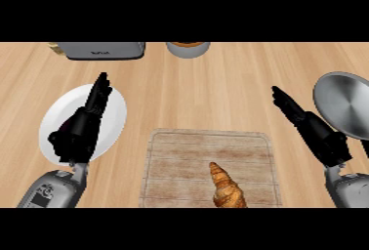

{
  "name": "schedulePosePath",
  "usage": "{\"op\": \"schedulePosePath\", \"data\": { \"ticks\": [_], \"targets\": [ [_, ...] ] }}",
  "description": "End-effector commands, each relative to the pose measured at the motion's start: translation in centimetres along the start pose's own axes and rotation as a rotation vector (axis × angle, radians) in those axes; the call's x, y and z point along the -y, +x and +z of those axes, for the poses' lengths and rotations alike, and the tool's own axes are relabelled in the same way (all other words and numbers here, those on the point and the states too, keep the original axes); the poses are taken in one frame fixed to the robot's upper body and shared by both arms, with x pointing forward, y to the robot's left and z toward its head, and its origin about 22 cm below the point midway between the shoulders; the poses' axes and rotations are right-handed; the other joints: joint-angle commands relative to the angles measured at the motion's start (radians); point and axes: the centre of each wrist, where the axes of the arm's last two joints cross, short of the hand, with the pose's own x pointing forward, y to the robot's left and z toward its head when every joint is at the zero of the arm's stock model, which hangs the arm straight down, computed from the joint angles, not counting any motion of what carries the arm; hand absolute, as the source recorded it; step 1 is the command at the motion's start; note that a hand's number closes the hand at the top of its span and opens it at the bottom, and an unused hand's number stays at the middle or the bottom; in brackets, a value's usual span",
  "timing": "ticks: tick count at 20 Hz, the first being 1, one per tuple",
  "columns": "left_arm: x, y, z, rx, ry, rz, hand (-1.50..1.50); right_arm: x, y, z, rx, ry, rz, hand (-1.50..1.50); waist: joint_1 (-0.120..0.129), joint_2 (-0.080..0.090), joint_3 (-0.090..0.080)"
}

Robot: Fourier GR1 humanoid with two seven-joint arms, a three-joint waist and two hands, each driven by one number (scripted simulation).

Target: Pick the croissant from the cutting board and place it in the pan

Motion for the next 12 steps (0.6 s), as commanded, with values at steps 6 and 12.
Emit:
{"op": "schedulePosePath", "data": {
  "ticks": [6, 12],
  "targets": [
    [2.4, -1.1, 1.9, 0.038, -0.093, 0.104, 0.0, -6.1, 6.0, -2.6, 0.562, 0.56, -0.407, 1.5, 0.069, -0.002, -0.005],
    [0.9, -4.3, 3.6, 0.003, -0.096, 0.169, 0.0, 1.8, -2.2, 1.3, 0.446, 0.418, -0.241, -1.5, 0.012, -0.009, -0.008]
  ]
}}
